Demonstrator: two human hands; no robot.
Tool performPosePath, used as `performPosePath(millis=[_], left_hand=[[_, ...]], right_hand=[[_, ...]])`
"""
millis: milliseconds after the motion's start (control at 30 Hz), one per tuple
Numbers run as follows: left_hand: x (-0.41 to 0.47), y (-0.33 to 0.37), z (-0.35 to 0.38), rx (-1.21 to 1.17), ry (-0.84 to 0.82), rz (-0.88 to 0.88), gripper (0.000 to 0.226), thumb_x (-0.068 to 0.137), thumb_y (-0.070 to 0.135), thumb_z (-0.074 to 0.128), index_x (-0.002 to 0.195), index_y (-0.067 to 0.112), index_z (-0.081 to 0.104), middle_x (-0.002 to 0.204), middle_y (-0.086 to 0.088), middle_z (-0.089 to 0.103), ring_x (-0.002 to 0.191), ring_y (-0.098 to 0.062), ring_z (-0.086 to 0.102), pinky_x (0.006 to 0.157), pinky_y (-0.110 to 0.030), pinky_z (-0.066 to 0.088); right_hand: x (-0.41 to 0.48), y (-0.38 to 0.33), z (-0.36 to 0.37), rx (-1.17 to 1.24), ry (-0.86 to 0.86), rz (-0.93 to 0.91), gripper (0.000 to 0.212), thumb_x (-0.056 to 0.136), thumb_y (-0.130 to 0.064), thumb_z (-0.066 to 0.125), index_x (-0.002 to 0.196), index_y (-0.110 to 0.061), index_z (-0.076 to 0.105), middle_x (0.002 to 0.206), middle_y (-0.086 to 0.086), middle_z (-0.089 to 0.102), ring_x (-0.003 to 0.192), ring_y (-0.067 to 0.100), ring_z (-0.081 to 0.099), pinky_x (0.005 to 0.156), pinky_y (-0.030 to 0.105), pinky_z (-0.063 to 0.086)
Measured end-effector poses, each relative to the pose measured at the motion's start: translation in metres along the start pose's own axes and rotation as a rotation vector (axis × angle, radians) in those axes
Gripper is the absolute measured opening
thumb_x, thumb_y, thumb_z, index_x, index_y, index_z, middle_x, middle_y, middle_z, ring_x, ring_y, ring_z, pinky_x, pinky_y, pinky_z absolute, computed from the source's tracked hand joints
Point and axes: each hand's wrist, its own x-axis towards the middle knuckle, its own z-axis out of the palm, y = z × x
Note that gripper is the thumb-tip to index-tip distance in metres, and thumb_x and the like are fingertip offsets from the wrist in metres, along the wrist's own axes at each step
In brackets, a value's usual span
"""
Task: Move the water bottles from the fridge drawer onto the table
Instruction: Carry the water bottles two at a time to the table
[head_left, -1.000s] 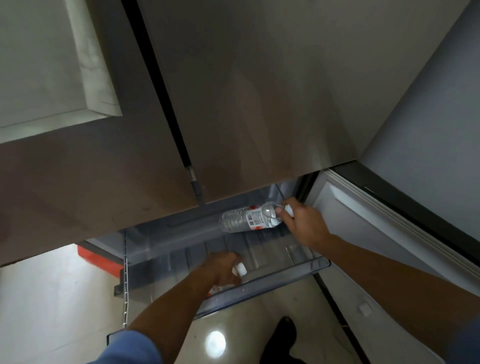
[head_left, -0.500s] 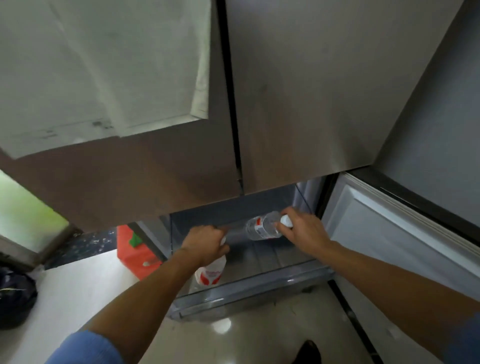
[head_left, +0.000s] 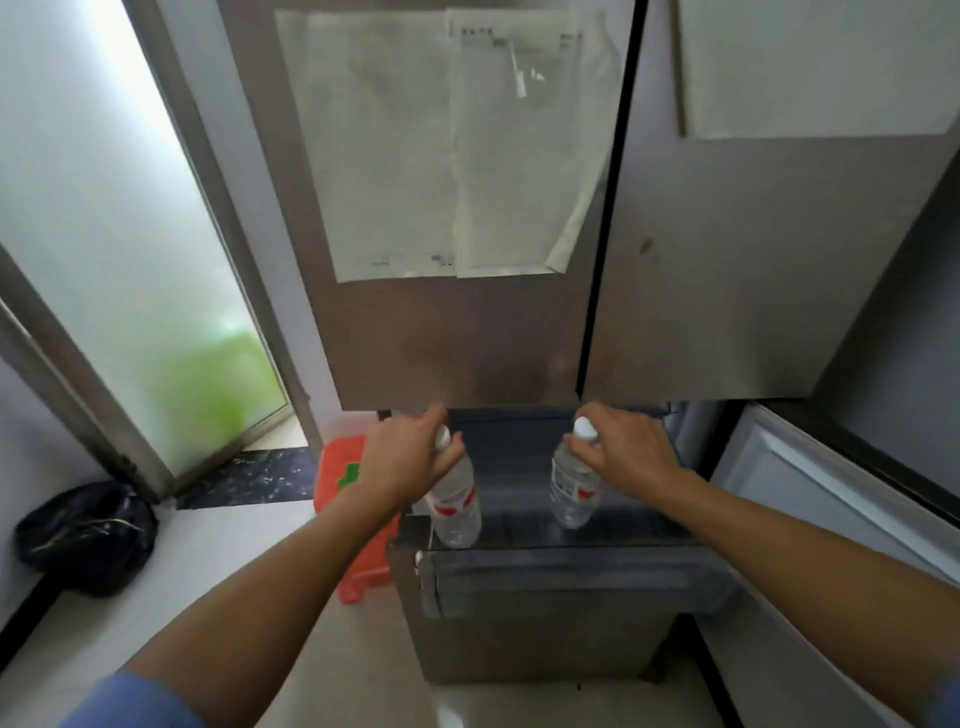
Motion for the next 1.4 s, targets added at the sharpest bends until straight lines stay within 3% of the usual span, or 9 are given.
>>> performPosePath(millis=[133,333,467,567,733,900,1133,1333,1400], left_hand=[[-0.027,0.000,-0.056,0.051,0.204,-0.106,0.028,0.086,0.040,0.061,0.085,0.012,0.058,0.070,-0.014,0.067,0.061,-0.034,0.060,0.056,-0.030,0.030],[-0.127,0.008,-0.113,0.149,0.269,-0.353,0.034,0.083,0.048,0.051,0.085,0.015,0.055,0.071,-0.011,0.068,0.063,-0.034,0.061,0.055,-0.035,0.050],[-0.229,0.018,-0.128,0.248,0.156,-0.529,0.030,0.086,0.047,0.054,0.090,0.018,0.056,0.081,-0.006,0.070,0.071,-0.030,0.064,0.062,-0.035,0.052],[-0.312,0.027,-0.138,0.271,0.033,-0.670,0.031,0.087,0.050,0.052,0.091,0.020,0.056,0.083,-0.003,0.068,0.071,-0.023,0.062,0.065,-0.035,0.054],[-0.450,0.040,-0.165,0.331,-0.024,-0.889,0.032,0.088,0.050,0.050,0.093,0.019,0.058,0.082,0.000,0.068,0.069,-0.017,0.061,0.063,-0.030,0.052],[-0.582,0.048,-0.205,0.350,-0.007,-1.090,0.029,0.091,0.051,0.049,0.092,0.023,0.053,0.077,0.006,0.060,0.066,-0.009,0.055,0.056,-0.021,0.040],[-0.771,0.050,-0.282,0.402,0.072,-1.265,0.024,0.088,0.050,0.053,0.084,0.026,0.054,0.076,0.009,0.061,0.063,-0.007,0.056,0.059,-0.022,0.047],[-0.918,0.048,-0.346,0.494,0.029,-1.425,0.029,0.085,0.050,0.052,0.078,0.022,0.051,0.072,0.004,0.062,0.063,-0.017,0.059,0.054,-0.030,0.041],[-0.959,0.047,-0.361,0.503,0.062,-1.494,0.030,0.085,0.050,0.054,0.080,0.021,0.052,0.073,0.003,0.063,0.065,-0.018,0.060,0.055,-0.031,0.041]], right_hand=[[0.012,-0.030,-0.035,0.012,0.102,-0.155,0.032,0.090,-0.050,0.053,0.100,-0.020,0.058,0.089,0.003,0.070,0.077,0.027,0.064,0.062,0.030,0.037],[-0.008,-0.092,-0.063,0.223,0.242,-0.381,0.034,0.085,-0.050,0.053,0.093,-0.018,0.062,0.075,0.000,0.068,0.062,0.024,0.062,0.055,0.027,0.038],[-0.055,-0.146,-0.052,0.338,0.145,-0.478,0.031,0.089,-0.047,0.059,0.097,-0.018,0.062,0.079,0.003,0.069,0.062,0.022,0.061,0.055,0.025,0.040],[-0.105,-0.189,-0.036,0.379,-0.003,-0.573,0.035,0.089,-0.053,0.054,0.102,-0.021,0.062,0.084,0.002,0.071,0.066,0.020,0.062,0.060,0.029,0.051],[-0.183,-0.269,-0.027,0.408,-0.190,-0.770,0.037,0.090,-0.053,0.052,0.109,-0.022,0.061,0.094,0.003,0.072,0.078,0.021,0.066,0.067,0.032,0.052],[-0.265,-0.372,-0.034,0.361,-0.277,-0.970,0.038,0.091,-0.052,0.051,0.115,-0.024,0.059,0.106,0.002,0.071,0.093,0.024,0.064,0.068,0.027,0.034],[-0.398,-0.547,-0.037,0.441,-0.346,-1.132,0.036,0.089,-0.057,0.052,0.109,-0.027,0.057,0.101,-0.004,0.070,0.078,0.012,0.063,0.067,0.020,0.044],[-0.519,-0.672,-0.042,0.397,-0.425,-1.318,0.034,0.091,-0.053,0.051,0.112,-0.028,0.058,0.095,-0.008,0.068,0.071,0.006,0.057,0.063,0.018,0.044],[-0.546,-0.710,-0.051,0.404,-0.411,-1.394,0.031,0.092,-0.053,0.049,0.107,-0.026,0.056,0.086,-0.010,0.064,0.067,0.006,0.055,0.056,0.014,0.037]])
